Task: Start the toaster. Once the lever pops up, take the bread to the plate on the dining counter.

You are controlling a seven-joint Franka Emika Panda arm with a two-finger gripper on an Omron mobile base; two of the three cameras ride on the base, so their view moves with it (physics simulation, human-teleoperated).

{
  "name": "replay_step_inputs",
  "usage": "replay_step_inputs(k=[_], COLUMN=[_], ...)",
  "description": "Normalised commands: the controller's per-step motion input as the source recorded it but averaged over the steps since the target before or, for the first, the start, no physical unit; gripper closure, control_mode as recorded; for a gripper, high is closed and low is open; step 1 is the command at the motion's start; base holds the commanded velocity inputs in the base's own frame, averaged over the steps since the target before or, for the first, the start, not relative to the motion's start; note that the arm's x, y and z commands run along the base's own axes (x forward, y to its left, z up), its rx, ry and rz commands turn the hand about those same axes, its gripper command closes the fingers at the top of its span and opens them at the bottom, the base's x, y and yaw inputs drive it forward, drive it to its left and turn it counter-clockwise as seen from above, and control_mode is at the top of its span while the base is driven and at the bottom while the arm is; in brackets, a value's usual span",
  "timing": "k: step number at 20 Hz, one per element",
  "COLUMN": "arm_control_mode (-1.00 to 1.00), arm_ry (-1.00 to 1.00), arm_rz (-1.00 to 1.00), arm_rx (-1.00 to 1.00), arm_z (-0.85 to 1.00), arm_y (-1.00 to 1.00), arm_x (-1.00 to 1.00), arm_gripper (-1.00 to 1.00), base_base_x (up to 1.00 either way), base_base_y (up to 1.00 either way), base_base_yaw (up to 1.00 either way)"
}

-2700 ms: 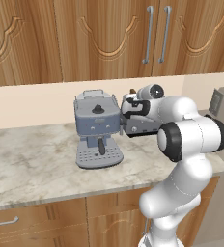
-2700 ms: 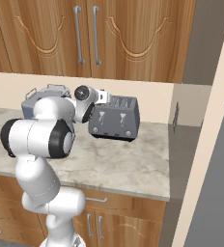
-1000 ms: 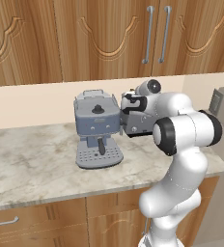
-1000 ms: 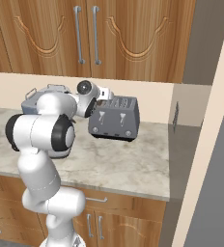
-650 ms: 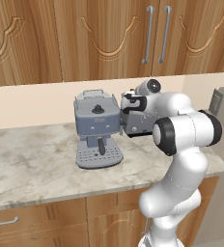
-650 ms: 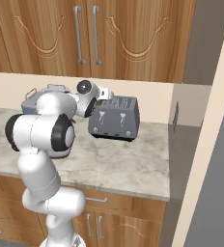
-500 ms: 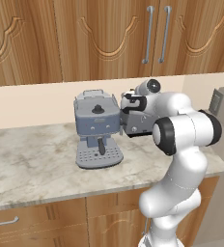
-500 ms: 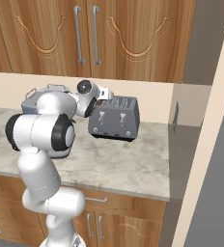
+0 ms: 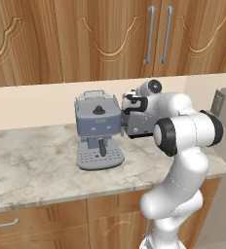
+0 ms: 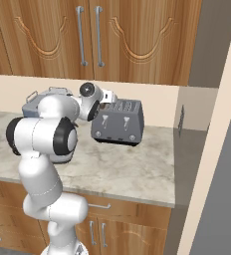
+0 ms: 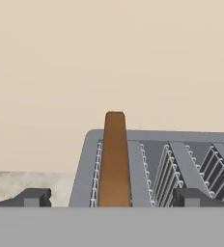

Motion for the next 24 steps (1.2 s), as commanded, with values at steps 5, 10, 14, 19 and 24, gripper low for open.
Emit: replay_step_inputs(k=[5, 10, 14, 19, 24], arm_control_mode=[-1.0, -1.0, -1.0, -1.0, -1.0], arm_ry=[0.01, 0.01, 0.01, 0.01, 0.0], arm_rz=[0.0, 0.0, 0.0, 0.0, 0.0], arm_rx=[0.0, 0.0, 0.0, 0.0, 0.0], arm_z=[-0.02, 0.0, 0.0, 0.0, 0.0], arm_y=[0.0, 0.0, 0.0, 0.0, 0.0], arm_x=[0.01, 0.02, 0.01, 0.0, 0.0], arm_gripper=[-1.0, -1.0, -1.0, 1.0, 1.0], base_base_x=[0.0, 0.0, 0.0, 0.0, 0.0], base_base_y=[0.0, 0.0, 0.0, 0.0, 0.0], base_base_yaw=[0.0, 0.0, 0.0, 0.0, 0.0])
